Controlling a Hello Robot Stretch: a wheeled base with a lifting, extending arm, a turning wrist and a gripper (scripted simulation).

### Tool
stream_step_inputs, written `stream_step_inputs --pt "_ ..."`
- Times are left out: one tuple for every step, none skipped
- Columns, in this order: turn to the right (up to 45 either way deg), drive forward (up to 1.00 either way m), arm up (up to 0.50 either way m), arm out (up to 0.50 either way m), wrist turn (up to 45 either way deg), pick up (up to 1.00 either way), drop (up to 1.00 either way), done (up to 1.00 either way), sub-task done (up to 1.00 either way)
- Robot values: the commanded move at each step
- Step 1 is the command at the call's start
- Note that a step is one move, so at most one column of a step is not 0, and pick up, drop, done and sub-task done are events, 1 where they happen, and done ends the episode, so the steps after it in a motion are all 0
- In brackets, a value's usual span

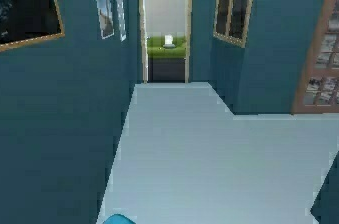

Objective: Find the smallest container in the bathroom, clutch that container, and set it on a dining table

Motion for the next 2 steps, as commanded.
stream_step_inputs --pt "0.0 1.00 0.00 0.00 0.0 0.00 0.00 0.00 0.00" --pt "0.0 1.00 0.00 0.00 0.0 0.00 0.00 0.00 0.00"
